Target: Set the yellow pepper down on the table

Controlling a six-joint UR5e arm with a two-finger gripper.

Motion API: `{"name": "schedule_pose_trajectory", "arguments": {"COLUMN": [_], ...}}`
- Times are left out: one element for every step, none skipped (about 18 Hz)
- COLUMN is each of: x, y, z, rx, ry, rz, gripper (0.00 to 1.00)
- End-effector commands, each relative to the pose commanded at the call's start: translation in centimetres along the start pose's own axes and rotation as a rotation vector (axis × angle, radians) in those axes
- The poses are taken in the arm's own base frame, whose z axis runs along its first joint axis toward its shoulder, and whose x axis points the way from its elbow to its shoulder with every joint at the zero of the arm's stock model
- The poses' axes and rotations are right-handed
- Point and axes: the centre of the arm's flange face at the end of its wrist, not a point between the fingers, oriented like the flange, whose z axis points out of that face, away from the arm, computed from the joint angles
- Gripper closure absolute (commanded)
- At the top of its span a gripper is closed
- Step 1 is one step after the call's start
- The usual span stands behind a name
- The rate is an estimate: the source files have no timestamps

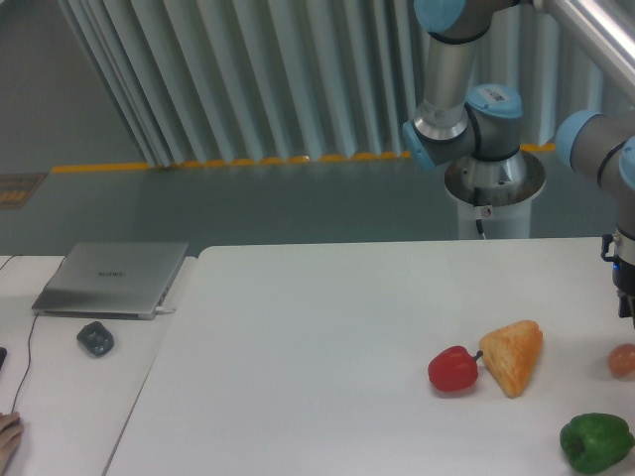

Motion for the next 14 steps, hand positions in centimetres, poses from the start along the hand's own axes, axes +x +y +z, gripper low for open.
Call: {"name": "schedule_pose_trajectory", "arguments": {"x": [0.0, 0.0, 0.0, 0.0, 0.0, 0.1, 0.1, 0.2, 0.4, 0.7, 1.0, 1.3, 1.6, 2.0], "y": [0.0, 0.0, 0.0, 0.0, 0.0, 0.0, 0.0, 0.0, 0.6, 1.3, 1.8, 2.7, 2.9, 3.6], "z": [0.0, -0.1, -0.1, -0.1, -0.3, -0.2, 0.0, 0.1, 0.2, 0.3, -0.3, -0.5, -0.5, -0.8], "rx": [-0.001, -0.002, -0.001, -0.003, -0.002, -0.002, -0.001, 0.0, -0.001, -0.001, -0.005, -0.006, -0.007, -0.007], "ry": [0.001, -0.001, 0.0, 0.001, -0.002, -0.001, 0.002, 0.005, 0.009, 0.01, 0.002, -0.001, 0.001, -0.002], "rz": [0.002, 0.002, 0.0, 0.0, 0.0, 0.0, 0.0, -0.003, -0.012, -0.024, -0.043, -0.061, -0.081, -0.117], "gripper": [0.0, 0.0, 0.0, 0.0, 0.0, 0.0, 0.0, 0.0, 0.0, 0.0, 0.0, 0.0, 0.0, 0.0]}}
